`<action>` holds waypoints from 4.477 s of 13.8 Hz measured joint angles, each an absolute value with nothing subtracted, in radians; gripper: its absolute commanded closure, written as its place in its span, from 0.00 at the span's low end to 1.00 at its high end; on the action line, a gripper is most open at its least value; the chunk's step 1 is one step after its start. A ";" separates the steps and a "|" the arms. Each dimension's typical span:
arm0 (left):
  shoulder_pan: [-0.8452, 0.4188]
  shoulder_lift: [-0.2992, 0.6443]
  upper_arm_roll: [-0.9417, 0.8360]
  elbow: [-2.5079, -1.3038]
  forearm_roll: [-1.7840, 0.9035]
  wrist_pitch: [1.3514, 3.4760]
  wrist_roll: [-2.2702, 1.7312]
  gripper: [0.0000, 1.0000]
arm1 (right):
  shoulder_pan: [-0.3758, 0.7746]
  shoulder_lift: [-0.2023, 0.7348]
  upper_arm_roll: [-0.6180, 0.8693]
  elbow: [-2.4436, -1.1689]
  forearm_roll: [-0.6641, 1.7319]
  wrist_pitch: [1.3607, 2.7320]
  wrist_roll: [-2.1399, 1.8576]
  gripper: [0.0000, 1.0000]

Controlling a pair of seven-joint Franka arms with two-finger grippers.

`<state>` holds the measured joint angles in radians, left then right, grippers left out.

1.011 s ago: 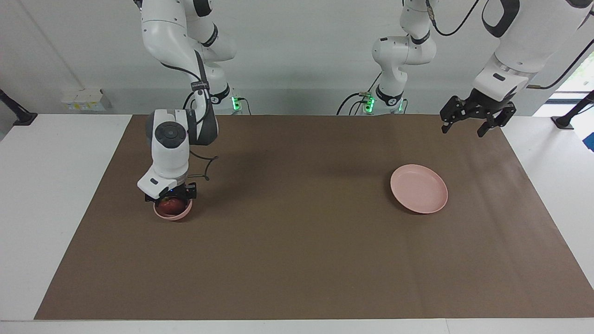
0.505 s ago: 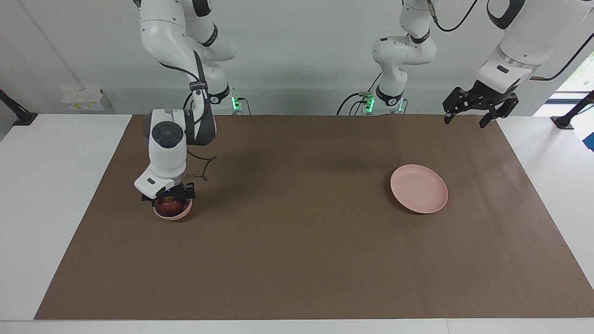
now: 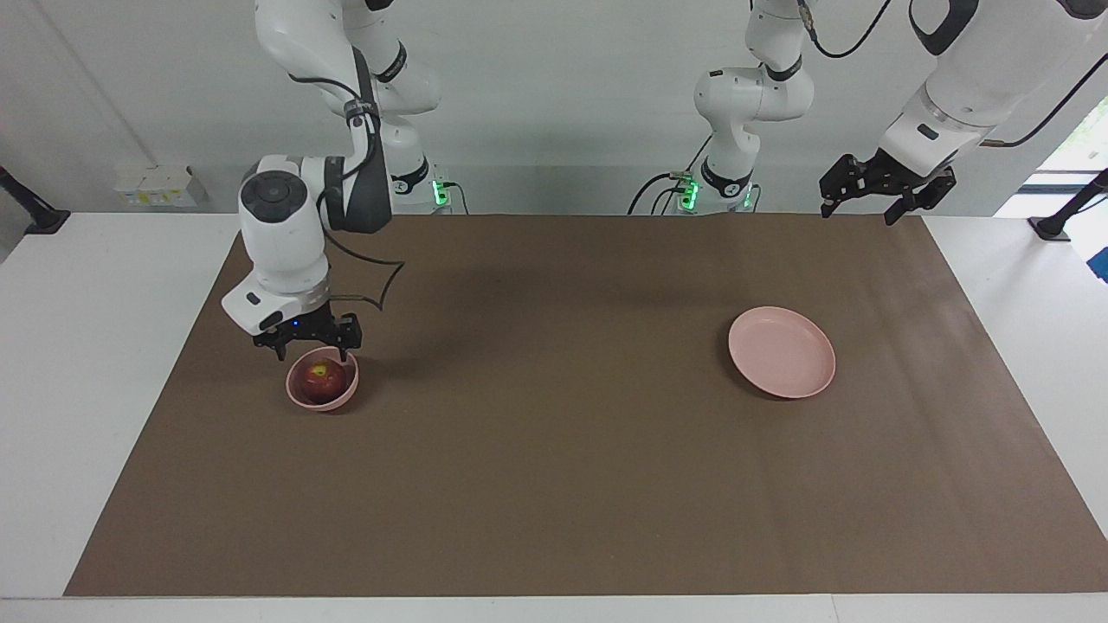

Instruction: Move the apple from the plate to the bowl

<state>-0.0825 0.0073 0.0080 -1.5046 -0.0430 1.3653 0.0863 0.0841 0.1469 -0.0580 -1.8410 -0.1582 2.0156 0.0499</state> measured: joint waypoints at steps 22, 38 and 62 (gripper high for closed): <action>-0.083 0.007 0.008 -1.505 -0.043 1.363 0.086 0.00 | 0.070 -0.040 -0.067 -1.503 0.007 1.391 -0.054 0.00; -0.083 0.007 0.008 -1.505 -0.043 1.363 0.086 0.00 | 0.071 -0.042 -0.064 -1.500 0.008 1.415 -0.054 0.00; -0.083 0.007 0.008 -1.505 -0.043 1.362 0.086 0.00 | 0.067 -0.044 -0.067 -1.500 -0.022 1.414 -0.054 0.00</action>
